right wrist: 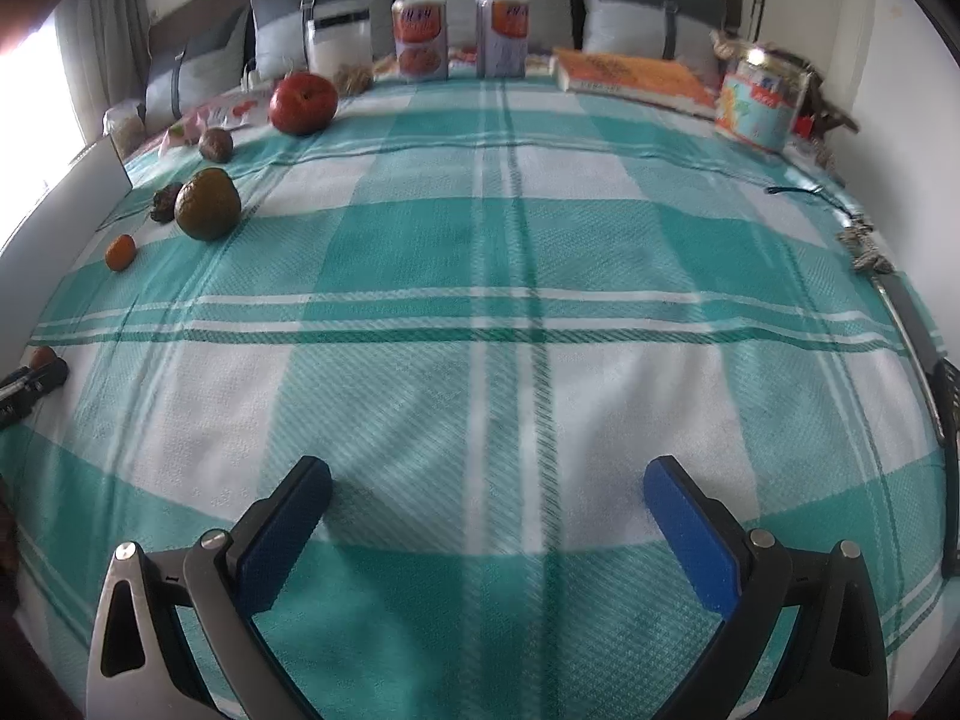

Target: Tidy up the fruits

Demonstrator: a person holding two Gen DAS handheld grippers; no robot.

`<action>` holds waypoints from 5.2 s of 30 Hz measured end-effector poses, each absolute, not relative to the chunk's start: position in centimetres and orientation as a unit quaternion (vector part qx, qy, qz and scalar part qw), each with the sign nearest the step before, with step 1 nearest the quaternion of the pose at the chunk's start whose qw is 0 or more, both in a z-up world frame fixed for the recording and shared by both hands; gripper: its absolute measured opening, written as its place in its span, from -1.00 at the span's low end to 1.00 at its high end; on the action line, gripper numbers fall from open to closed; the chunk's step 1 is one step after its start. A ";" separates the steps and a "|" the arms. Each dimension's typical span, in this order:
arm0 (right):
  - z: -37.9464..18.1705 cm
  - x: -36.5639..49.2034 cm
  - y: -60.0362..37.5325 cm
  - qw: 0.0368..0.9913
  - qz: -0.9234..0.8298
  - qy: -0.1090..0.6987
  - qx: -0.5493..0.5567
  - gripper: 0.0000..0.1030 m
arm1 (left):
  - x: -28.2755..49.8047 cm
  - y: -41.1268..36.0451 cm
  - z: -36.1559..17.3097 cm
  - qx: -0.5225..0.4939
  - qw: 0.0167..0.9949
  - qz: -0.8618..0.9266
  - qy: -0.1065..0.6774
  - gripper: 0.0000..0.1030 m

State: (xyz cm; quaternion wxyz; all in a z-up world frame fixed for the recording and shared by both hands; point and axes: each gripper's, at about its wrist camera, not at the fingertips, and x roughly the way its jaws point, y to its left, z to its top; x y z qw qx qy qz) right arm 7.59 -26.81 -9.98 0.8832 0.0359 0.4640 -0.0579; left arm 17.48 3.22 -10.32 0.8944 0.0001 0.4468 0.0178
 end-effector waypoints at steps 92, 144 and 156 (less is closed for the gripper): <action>-9.9 9.6 -26.3 0.902 -0.046 0.429 0.017 1.00 | 14.5 -2.9 -6.5 0.040 0.883 -0.081 0.461 0.68; -10.7 9.7 -27.1 0.896 -0.064 0.440 0.025 1.00 | 17.1 -3.8 -10.2 0.030 0.894 -0.067 0.442 0.86; -10.7 9.7 -27.1 0.896 -0.064 0.440 0.025 1.00 | 17.0 -3.8 -10.2 0.030 0.894 -0.067 0.442 0.86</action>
